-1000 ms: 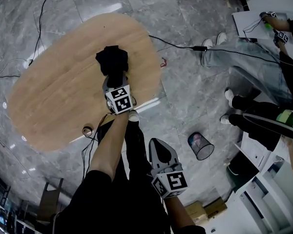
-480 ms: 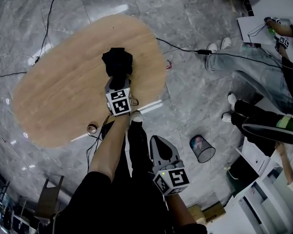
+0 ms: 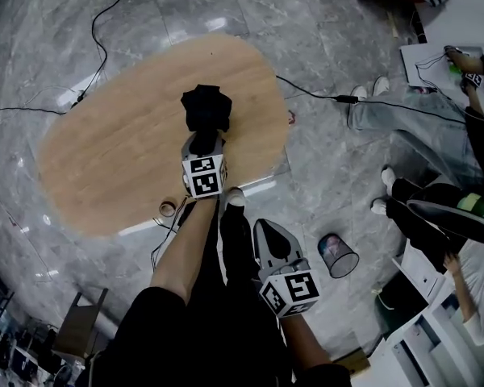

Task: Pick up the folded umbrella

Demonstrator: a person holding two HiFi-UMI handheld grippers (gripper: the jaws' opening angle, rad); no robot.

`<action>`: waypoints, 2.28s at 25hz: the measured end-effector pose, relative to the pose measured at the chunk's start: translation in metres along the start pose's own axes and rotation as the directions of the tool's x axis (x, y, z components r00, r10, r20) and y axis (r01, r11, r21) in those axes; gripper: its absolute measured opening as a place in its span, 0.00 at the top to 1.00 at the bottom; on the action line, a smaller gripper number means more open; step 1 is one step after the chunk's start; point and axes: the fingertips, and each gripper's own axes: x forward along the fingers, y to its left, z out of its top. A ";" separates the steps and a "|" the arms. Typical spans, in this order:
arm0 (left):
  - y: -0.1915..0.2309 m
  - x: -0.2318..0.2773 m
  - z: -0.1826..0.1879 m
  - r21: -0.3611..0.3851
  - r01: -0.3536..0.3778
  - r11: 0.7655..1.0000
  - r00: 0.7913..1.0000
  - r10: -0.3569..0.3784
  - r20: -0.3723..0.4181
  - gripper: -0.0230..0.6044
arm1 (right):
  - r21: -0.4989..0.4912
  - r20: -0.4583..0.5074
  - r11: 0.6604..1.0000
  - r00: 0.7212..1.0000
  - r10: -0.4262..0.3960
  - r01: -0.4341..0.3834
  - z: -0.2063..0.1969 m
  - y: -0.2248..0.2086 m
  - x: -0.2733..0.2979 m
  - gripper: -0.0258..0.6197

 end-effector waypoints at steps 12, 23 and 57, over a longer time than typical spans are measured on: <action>0.008 -0.078 0.039 0.021 0.040 0.999 0.998 -0.041 0.049 0.65 | -0.097 0.019 0.992 0.996 0.085 -0.083 0.020 0.044 -0.014 0.94; -0.013 -0.169 0.061 0.002 0.090 0.996 0.992 -0.089 0.086 0.65 | -0.168 0.049 0.974 0.985 0.163 -0.152 0.052 0.073 -0.037 0.94; -0.030 -0.432 0.041 -0.147 0.007 0.989 0.929 0.048 0.368 0.64 | -0.393 0.117 0.840 0.886 0.448 -0.373 0.064 0.157 -0.134 0.95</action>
